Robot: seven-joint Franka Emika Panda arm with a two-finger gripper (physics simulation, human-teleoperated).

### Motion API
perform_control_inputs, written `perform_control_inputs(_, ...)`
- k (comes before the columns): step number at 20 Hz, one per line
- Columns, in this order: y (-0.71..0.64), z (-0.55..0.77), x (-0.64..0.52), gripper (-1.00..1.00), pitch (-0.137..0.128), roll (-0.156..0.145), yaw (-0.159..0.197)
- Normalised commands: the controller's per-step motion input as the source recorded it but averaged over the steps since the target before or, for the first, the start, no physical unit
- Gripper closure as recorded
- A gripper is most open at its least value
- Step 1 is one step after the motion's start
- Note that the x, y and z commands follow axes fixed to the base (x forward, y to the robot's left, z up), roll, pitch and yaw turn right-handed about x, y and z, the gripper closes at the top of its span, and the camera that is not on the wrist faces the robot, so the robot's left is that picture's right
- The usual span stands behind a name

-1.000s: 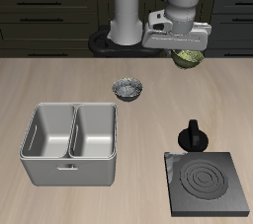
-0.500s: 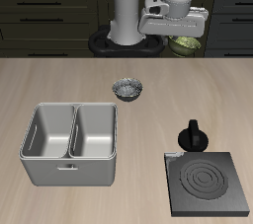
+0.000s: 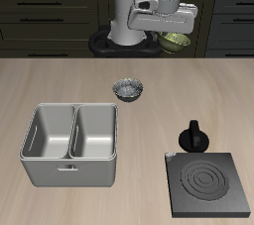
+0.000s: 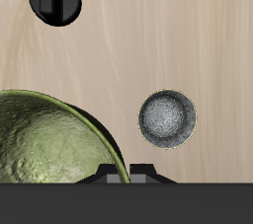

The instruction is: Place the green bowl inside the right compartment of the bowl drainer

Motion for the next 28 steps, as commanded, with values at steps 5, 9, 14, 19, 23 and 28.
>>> perform_control_inputs(5, -0.53, 0.25, -0.21, 1.0, -0.035, -0.052, 0.03)
perform_control_inputs(9, -0.59, 0.2, -0.2, 1.0, -0.02, -0.022, 0.02)
perform_control_inputs(14, -0.54, 0.08, -0.14, 1.0, -0.005, -0.043, -0.003)
perform_control_inputs(19, -0.46, 0.09, -0.12, 1.0, -0.006, -0.019, -0.034)
perform_control_inputs(23, -0.5, 0.16, -0.14, 1.0, -0.022, 0.034, -0.005)
perform_control_inputs(28, -0.32, 0.13, -0.09, 1.0, -0.024, -0.018, 0.005)
